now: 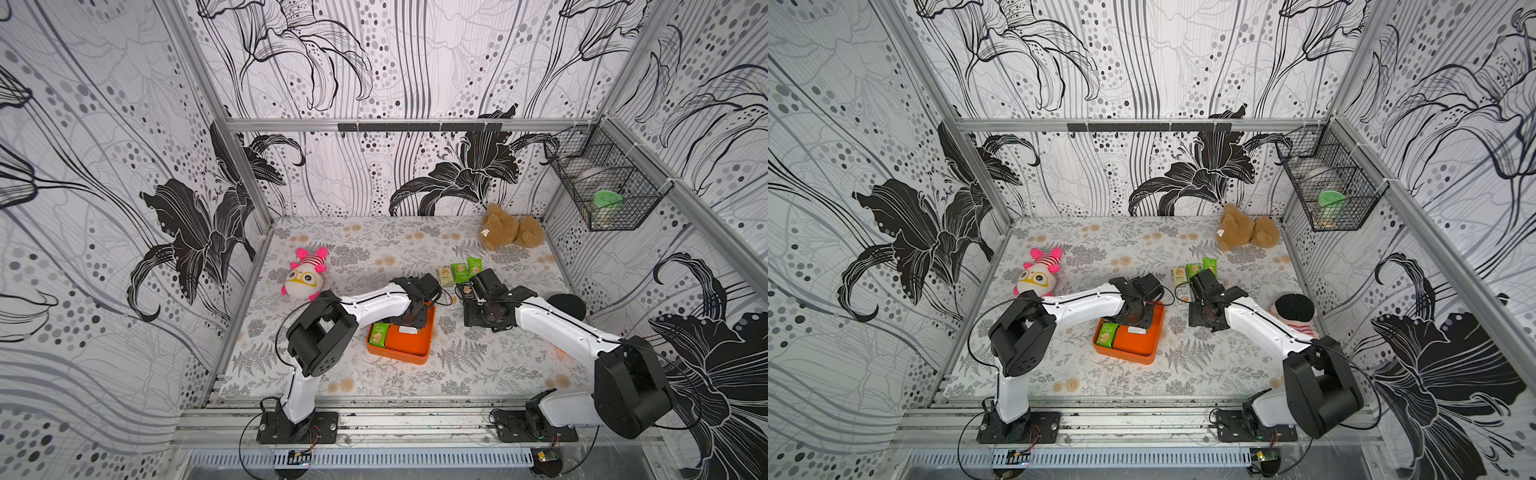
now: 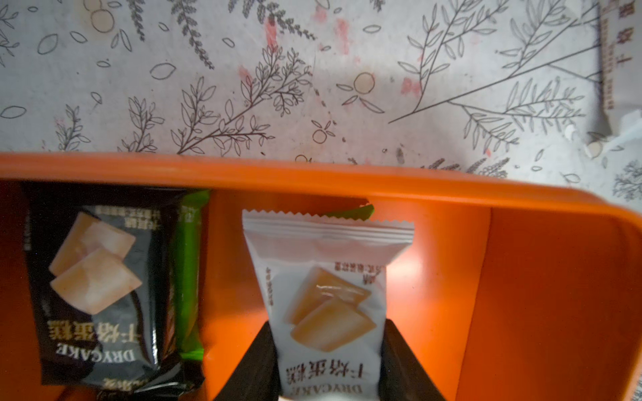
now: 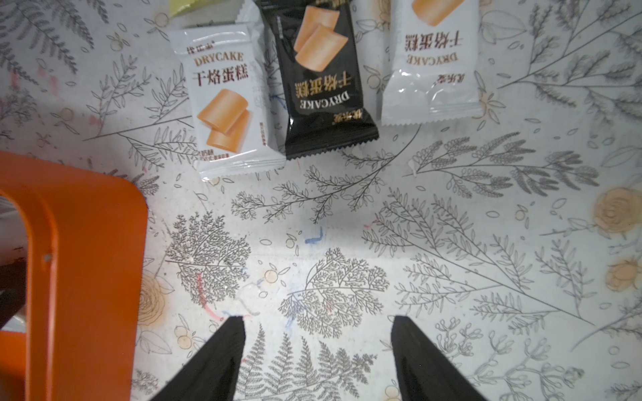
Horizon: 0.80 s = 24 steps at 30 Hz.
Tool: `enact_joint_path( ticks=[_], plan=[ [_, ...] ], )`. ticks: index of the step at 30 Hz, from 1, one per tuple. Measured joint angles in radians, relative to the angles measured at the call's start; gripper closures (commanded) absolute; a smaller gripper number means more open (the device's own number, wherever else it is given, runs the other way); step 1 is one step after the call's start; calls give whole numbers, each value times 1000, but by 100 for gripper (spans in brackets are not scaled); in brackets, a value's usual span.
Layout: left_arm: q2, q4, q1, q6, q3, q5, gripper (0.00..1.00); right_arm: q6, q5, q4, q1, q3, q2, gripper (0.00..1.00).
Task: Take the cookies out of the storage box
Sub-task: Pick up the cookie from the storage box, then place the cookie at the center of the board.
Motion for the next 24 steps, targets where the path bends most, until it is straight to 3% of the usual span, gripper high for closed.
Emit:
enact_joint_path(
  ticks=[8,16,24],
  plan=[
    [-29,-22,0,-2,12,2,59,0,2,0,-1,11,1,28],
    [-180,-53,20,1,54,0,59,1,-61,19,-1,48,21,28],
    [-251,-76,196,60,55,1,59,2,-156,76,-1,124,80,28]
  ],
)
